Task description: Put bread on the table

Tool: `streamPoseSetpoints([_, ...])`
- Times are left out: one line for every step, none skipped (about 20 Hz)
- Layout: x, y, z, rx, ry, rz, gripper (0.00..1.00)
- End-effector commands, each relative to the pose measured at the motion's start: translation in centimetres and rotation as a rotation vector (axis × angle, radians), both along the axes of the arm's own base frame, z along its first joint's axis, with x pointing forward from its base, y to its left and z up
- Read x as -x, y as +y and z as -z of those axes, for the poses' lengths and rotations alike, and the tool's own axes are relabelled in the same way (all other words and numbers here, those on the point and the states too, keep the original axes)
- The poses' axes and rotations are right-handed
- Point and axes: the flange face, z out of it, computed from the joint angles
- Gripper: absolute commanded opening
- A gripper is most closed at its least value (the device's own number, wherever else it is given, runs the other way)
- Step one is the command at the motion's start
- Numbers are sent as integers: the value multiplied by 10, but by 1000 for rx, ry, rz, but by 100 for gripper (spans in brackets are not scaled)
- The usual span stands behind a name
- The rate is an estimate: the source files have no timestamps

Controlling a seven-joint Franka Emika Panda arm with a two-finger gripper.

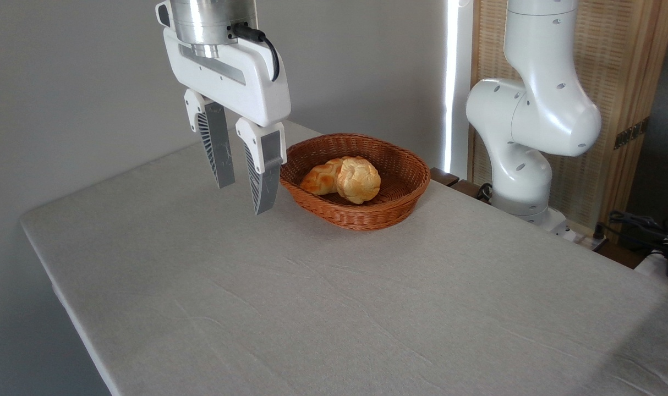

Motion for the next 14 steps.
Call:
streamPoseSetpoints([2,5,0,13,51,-13,100])
streamPoseSetpoints([2,5,0,13,52,-15,100])
streamPoseSetpoints([2,5,0,13,51,-13,100])
streamPoseSetpoints([1,5,2,13,53,-13,100])
streamPoseSetpoints([1,5,2,11,53,-12,100])
streamPoseSetpoints([0,5,3,11,56,-12,100])
streamPoseSetpoints([-1,5,5,11,60,-10,100])
streamPoseSetpoints([0,5,4,11,57,-10,100])
streamPoseSetpoints([0,5,4,11,57,-9,100])
streamPoseSetpoints([0,6,4,11,56,-9,100])
streamPoseSetpoints([-1,5,4,11,57,-4,100])
streamPoseSetpoints([-1,2,5,9,58,-1,100])
streamPoseSetpoints([-1,1,5,9,59,0,100])
streamPoseSetpoints([-1,1,6,9,60,1,100])
